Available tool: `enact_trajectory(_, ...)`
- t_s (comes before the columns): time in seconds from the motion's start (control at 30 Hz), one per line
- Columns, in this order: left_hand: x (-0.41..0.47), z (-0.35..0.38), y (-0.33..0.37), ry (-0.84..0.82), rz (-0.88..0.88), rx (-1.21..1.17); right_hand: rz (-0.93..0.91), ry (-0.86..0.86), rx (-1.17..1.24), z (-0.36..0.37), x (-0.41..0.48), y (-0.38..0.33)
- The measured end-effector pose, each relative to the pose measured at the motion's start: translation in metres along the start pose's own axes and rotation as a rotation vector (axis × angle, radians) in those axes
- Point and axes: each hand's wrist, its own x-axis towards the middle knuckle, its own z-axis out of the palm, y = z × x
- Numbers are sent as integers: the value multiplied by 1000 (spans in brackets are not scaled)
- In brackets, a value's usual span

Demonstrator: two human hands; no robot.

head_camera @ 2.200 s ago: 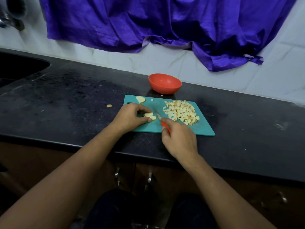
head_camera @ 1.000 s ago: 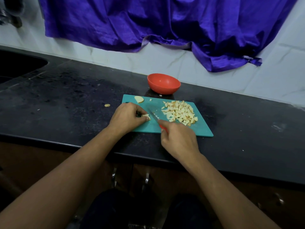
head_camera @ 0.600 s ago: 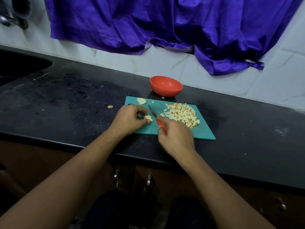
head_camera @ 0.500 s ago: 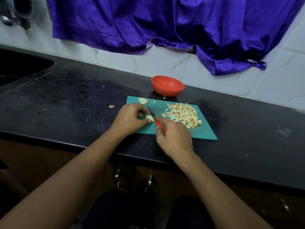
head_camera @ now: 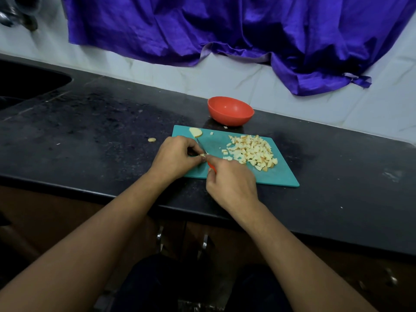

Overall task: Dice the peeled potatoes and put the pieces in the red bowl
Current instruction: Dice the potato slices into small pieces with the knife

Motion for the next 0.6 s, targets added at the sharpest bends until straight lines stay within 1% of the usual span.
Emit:
enact_trajectory(0.33,-2,-2,5,-21,-16,8,-34,-45,-51,-5,-8,4)
enact_trajectory(0.6,-2,1,4,16,-20,11,-39,-36,-60,-6,-20,11)
